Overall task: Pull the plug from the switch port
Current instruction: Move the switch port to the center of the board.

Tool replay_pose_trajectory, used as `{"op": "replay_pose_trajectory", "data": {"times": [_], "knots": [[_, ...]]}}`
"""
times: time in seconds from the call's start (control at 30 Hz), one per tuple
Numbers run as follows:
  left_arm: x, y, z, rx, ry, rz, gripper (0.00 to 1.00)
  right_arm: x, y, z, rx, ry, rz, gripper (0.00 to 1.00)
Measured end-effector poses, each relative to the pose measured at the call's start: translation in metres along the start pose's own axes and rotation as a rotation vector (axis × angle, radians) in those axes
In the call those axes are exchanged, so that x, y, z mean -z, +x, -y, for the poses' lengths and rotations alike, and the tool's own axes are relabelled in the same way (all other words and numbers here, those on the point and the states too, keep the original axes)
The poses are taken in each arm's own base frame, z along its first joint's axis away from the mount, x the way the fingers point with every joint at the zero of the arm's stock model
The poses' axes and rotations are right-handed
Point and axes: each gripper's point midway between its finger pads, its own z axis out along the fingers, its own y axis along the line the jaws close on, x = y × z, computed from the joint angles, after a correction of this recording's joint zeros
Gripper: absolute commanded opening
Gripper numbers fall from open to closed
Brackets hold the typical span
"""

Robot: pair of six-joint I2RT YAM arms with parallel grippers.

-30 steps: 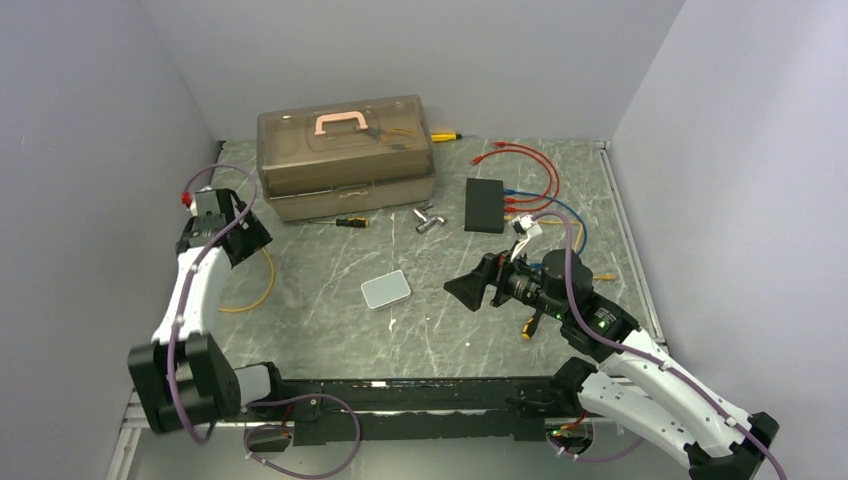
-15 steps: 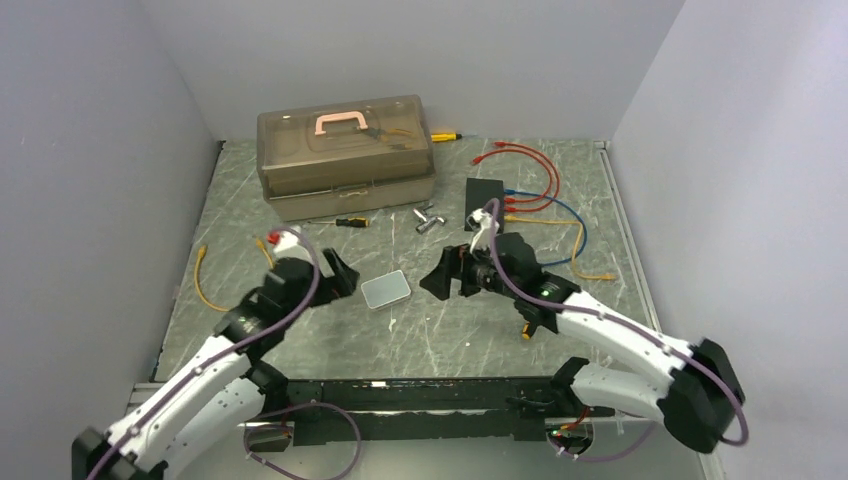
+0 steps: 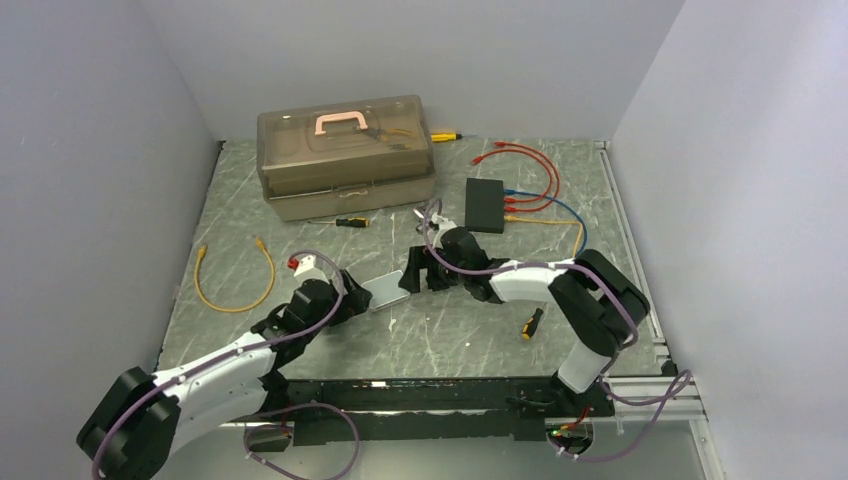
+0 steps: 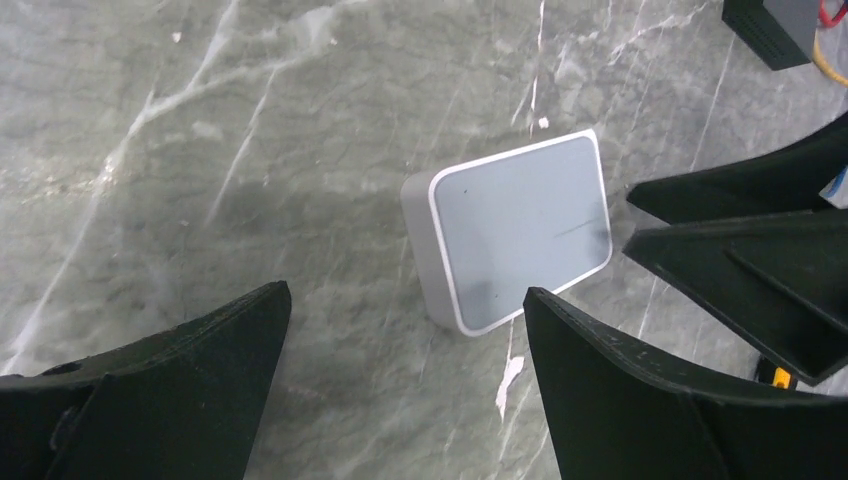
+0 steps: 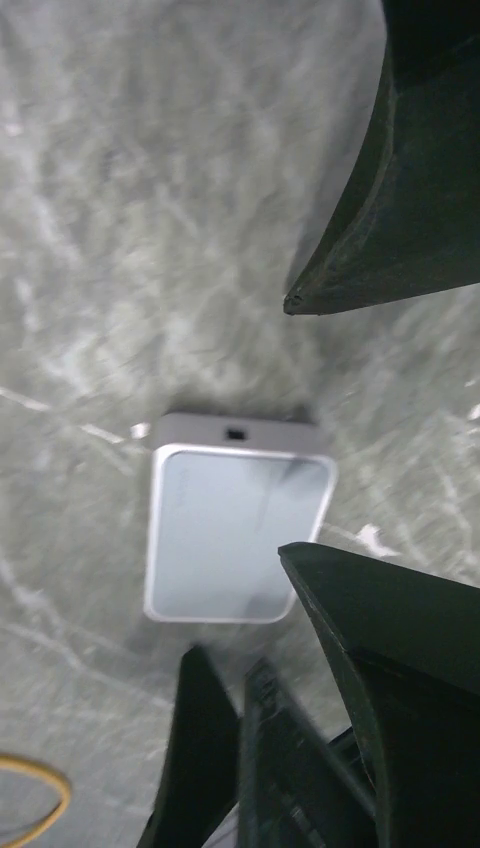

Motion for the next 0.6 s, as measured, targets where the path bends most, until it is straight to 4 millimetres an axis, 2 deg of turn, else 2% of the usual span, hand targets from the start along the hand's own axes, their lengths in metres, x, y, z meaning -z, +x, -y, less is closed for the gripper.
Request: {"op": "replay_pose_trajectory", "data": {"times": [0.17, 0.43, 0.6], "knots": [[-0.01, -0.003, 0.006, 0.004, 0.013, 0.008, 0.91, -0.02, -0.019, -0.011, -0.001, -0.042, 0.032, 0.8], [-0.022, -0.003, 0.014, 0.017, 0.033, -0.008, 0.77, -0.025, -0.017, -0.009, -0.009, -0.043, 0.03, 0.71], [-0.027, 0.001, 0.019, 0.018, 0.061, -0.031, 0.67, -0.024, -0.012, -0.007, -0.015, -0.053, 0.041, 0.61]]}}
